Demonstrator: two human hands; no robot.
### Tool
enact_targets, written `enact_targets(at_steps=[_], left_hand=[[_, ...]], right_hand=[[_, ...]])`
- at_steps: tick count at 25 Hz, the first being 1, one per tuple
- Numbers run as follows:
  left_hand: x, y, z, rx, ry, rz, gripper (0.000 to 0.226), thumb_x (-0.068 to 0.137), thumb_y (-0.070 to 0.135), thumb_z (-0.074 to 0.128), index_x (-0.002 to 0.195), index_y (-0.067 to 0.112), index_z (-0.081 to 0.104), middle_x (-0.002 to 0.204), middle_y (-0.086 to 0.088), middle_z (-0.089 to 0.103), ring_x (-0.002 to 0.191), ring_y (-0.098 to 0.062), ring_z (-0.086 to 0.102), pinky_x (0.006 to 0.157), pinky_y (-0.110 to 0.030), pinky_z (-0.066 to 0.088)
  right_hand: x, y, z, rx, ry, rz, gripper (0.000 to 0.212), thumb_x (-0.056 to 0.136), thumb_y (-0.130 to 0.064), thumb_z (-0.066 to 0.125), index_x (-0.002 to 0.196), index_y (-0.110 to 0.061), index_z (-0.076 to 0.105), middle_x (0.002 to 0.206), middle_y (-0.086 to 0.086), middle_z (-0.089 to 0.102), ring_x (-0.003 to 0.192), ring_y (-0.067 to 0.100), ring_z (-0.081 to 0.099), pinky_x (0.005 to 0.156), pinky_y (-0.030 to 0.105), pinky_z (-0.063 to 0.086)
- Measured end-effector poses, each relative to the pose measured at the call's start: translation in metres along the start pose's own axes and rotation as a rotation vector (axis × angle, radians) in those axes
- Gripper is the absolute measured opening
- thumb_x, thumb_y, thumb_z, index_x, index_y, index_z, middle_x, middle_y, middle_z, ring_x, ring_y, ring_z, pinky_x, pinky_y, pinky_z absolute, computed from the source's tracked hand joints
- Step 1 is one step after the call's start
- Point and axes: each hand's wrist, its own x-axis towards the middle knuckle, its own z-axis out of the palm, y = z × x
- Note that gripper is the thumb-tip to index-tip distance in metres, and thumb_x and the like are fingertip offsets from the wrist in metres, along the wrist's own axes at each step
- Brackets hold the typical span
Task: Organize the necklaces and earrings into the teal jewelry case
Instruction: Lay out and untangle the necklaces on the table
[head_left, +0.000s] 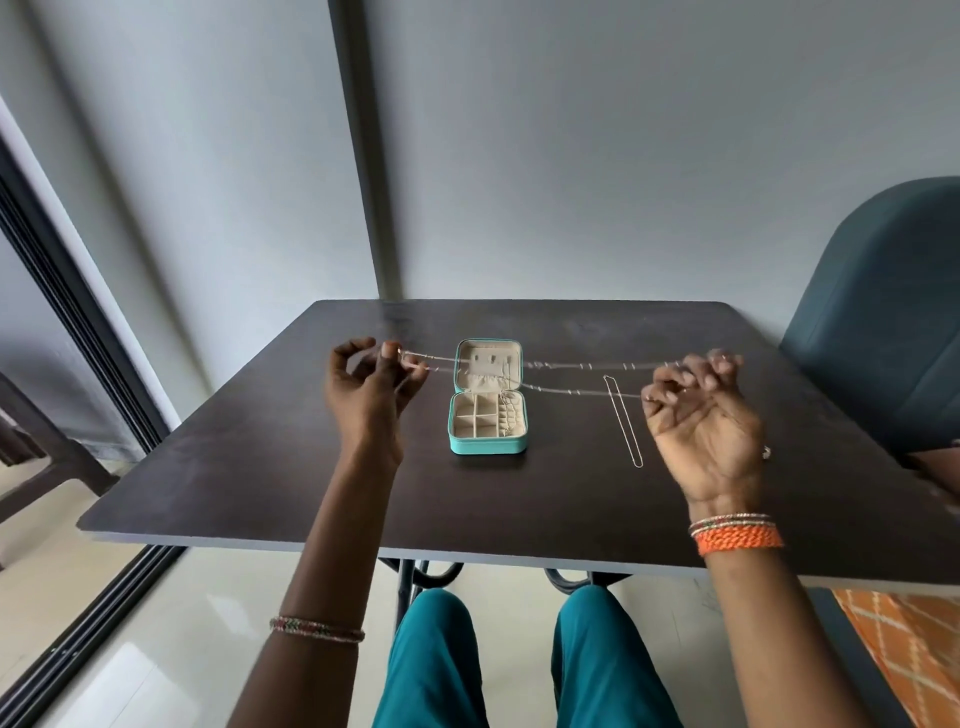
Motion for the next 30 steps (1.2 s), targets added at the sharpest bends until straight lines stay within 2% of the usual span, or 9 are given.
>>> enact_targets(at_steps=[2, 4, 8, 12, 15, 17, 22, 26, 30], left_hand=[[-0.004, -0.009, -0.004, -0.025, -0.011, -0.071, 0.019, 0.095, 0.001, 0.050, 0.089, 0.018, 0.045, 0.077, -0.005, 0.054, 0.046, -0.004, 0.050, 0.043, -0.016, 0.045], [-0.005, -0.005, 0.000, 0.029, -0.092, -0.055, 0.020, 0.095, 0.000, 0.049, 0.090, 0.020, 0.044, 0.077, -0.003, 0.053, 0.045, -0.002, 0.045, 0.037, -0.013, 0.033], [-0.010, 0.021, 0.032, 0.291, -0.451, 0.079, 0.020, 0.093, 0.000, 0.052, 0.093, 0.018, 0.044, 0.074, -0.001, 0.055, 0.048, -0.006, 0.043, 0.039, -0.013, 0.027], [-0.016, 0.030, 0.061, 0.586, -0.693, 0.132, 0.018, 0.092, -0.003, 0.052, 0.099, 0.013, 0.046, 0.077, -0.002, 0.057, 0.048, -0.008, 0.041, 0.039, -0.015, 0.027], [-0.019, 0.029, 0.071, 0.660, -0.741, 0.114, 0.018, 0.090, -0.005, 0.052, 0.098, 0.011, 0.049, 0.077, -0.002, 0.055, 0.046, -0.008, 0.041, 0.038, -0.015, 0.030], [-0.020, 0.027, 0.071, 0.681, -0.738, 0.134, 0.020, 0.090, -0.007, 0.052, 0.096, 0.012, 0.050, 0.076, -0.001, 0.055, 0.047, -0.010, 0.042, 0.038, -0.015, 0.031], [-0.008, 0.037, 0.055, 0.692, -0.560, 0.373, 0.028, 0.087, -0.009, 0.050, 0.089, 0.019, 0.049, 0.077, -0.001, 0.056, 0.048, -0.010, 0.048, 0.034, -0.022, 0.038], [-0.002, 0.036, 0.030, 0.631, -0.410, 0.442, 0.028, 0.087, -0.010, 0.051, 0.086, 0.019, 0.050, 0.077, -0.003, 0.056, 0.047, -0.011, 0.053, 0.036, -0.025, 0.046], [0.011, 0.033, 0.003, 0.600, -0.223, 0.519, 0.031, 0.084, -0.016, 0.047, 0.084, 0.015, 0.050, 0.076, -0.007, 0.057, 0.052, -0.014, 0.054, 0.038, -0.024, 0.044]], right_hand=[[-0.013, 0.012, -0.007, 0.149, 0.086, 0.041, 0.019, 0.063, -0.014, 0.075, 0.064, -0.015, 0.056, 0.067, -0.004, 0.056, 0.063, 0.009, 0.055, 0.053, 0.017, 0.045], [-0.026, 0.026, -0.011, -0.011, 0.178, 0.268, 0.023, 0.054, -0.019, 0.074, 0.053, -0.014, 0.051, 0.060, -0.001, 0.052, 0.051, 0.009, 0.051, 0.041, 0.016, 0.041], [-0.026, 0.053, -0.008, -0.833, 0.243, 0.562, 0.024, 0.082, -0.016, 0.057, 0.059, -0.010, 0.055, 0.060, 0.007, 0.056, 0.051, 0.018, 0.057, 0.047, 0.024, 0.047], [-0.008, 0.074, 0.018, -1.522, 0.068, 0.468, 0.018, 0.094, -0.021, 0.053, 0.097, -0.008, 0.065, 0.095, 0.013, 0.068, 0.082, 0.014, 0.062, 0.082, 0.038, 0.053], [0.007, 0.076, 0.047, -1.066, -0.023, 0.339, 0.021, 0.095, -0.026, 0.049, 0.100, -0.023, 0.070, 0.100, -0.001, 0.072, 0.100, 0.012, 0.065, 0.093, 0.031, 0.050], [0.014, 0.075, 0.055, -0.853, -0.038, 0.255, 0.026, 0.096, -0.018, 0.047, 0.090, -0.019, 0.072, 0.078, -0.002, 0.071, 0.078, 0.011, 0.066, 0.080, 0.025, 0.052], [0.016, 0.062, 0.043, -0.787, -0.004, 0.259, 0.022, 0.086, -0.026, 0.055, 0.075, -0.008, 0.061, 0.051, -0.006, 0.039, 0.047, 0.008, 0.037, 0.059, 0.028, 0.042], [0.029, 0.041, 0.045, -0.849, -0.003, 0.162, 0.021, 0.091, -0.023, 0.053, 0.077, -0.011, 0.061, 0.053, -0.007, 0.040, 0.043, 0.002, 0.031, 0.041, 0.016, 0.030], [0.046, 0.013, 0.049, -1.124, -0.110, 0.209, 0.022, 0.096, -0.017, 0.050, 0.079, -0.009, 0.064, 0.058, -0.002, 0.039, 0.044, 0.001, 0.029, 0.041, 0.015, 0.025]])
